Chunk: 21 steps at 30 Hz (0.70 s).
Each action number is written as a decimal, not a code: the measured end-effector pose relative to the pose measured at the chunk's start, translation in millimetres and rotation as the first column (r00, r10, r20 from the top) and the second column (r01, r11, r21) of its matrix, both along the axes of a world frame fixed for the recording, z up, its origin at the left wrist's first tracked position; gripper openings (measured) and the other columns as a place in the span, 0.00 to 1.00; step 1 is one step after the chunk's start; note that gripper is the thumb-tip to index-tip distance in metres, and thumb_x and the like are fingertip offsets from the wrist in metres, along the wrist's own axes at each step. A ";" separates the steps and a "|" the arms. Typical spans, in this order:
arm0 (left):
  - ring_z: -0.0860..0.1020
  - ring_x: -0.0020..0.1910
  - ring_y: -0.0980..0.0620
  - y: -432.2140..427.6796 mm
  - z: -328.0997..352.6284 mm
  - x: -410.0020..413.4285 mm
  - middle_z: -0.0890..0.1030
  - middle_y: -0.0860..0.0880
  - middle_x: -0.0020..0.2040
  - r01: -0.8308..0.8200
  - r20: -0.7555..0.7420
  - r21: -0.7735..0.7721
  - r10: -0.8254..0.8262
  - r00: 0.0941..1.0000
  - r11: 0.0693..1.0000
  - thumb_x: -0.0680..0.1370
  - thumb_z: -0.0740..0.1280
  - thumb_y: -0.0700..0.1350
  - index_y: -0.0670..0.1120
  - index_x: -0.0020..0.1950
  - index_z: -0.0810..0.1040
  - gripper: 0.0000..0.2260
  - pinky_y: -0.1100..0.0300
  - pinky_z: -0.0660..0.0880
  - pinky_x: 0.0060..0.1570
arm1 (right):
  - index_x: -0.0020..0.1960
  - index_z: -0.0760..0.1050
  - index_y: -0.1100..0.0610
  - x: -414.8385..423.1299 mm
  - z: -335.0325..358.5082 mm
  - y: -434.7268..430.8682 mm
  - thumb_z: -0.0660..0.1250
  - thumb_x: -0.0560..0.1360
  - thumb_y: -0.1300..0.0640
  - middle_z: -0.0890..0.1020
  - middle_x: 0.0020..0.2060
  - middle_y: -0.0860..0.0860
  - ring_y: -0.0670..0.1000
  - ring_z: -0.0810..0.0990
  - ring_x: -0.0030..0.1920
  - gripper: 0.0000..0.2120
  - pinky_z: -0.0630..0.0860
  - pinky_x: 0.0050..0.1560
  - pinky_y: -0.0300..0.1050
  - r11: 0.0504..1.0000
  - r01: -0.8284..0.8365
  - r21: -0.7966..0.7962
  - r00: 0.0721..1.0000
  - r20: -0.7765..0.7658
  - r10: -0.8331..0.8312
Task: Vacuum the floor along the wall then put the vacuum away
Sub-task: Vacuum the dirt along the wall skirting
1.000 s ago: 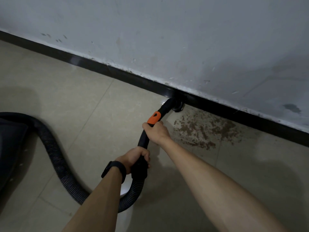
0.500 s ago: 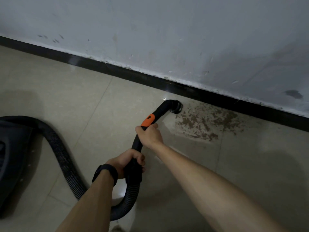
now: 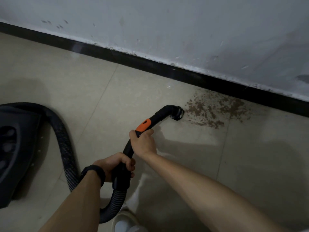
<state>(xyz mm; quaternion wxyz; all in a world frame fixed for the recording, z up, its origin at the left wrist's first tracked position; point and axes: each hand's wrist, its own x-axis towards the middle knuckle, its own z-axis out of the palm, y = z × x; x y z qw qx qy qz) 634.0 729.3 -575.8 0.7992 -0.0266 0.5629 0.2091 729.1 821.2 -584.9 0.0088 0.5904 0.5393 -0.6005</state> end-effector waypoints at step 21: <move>0.74 0.34 0.46 -49.6 -6.0 -7.3 0.68 0.44 0.33 0.204 0.015 -0.119 -0.204 0.979 0.972 0.56 0.69 0.29 0.45 0.32 0.65 0.17 0.56 0.74 0.43 | 0.64 0.56 0.56 31.0 2.8 -66.9 0.62 0.81 0.43 0.83 0.42 0.52 0.53 0.84 0.40 0.23 0.84 0.42 0.58 0.956 0.184 -0.226 0.965 -0.144 -0.220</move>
